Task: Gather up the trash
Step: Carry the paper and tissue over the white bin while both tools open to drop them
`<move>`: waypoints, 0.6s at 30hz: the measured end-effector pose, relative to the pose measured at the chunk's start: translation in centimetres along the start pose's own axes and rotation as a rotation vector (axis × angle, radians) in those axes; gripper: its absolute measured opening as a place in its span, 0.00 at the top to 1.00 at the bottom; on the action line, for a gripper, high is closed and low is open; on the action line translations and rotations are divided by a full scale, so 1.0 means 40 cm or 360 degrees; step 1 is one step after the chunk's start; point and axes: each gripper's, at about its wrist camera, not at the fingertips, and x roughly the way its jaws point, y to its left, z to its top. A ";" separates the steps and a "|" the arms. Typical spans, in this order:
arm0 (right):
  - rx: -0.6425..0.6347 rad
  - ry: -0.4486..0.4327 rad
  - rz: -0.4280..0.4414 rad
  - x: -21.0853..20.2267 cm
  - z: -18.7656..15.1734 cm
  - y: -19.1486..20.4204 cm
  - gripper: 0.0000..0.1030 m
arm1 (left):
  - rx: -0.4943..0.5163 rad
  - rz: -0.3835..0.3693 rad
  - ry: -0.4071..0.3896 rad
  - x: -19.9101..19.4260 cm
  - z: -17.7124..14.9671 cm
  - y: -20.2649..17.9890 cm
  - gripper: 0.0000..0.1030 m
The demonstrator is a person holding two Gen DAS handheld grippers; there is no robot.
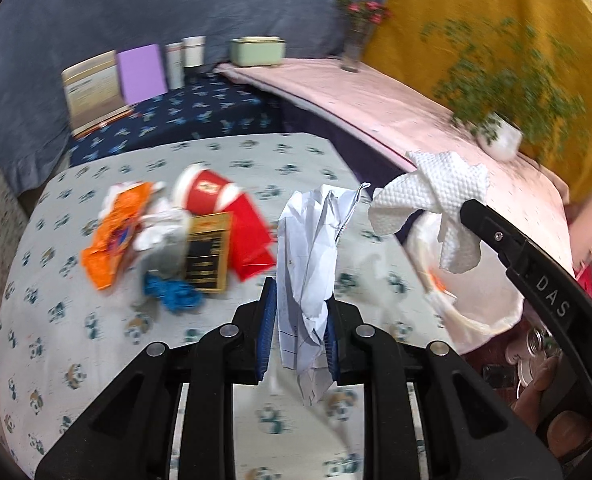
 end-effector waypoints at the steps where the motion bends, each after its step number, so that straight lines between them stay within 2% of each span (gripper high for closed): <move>1: 0.0010 -0.0004 -0.0013 -0.004 0.000 -0.014 0.95 | 0.0018 -0.0011 0.0005 0.005 0.001 -0.017 0.80; 9: 0.0129 -0.0025 -0.0144 -0.048 -0.015 -0.174 0.95 | 0.0203 -0.0085 0.0039 0.050 0.000 -0.180 0.80; 18: 0.0278 -0.0048 -0.0254 -0.074 -0.039 -0.322 0.95 | 0.0348 -0.0163 0.0069 0.096 0.006 -0.314 0.80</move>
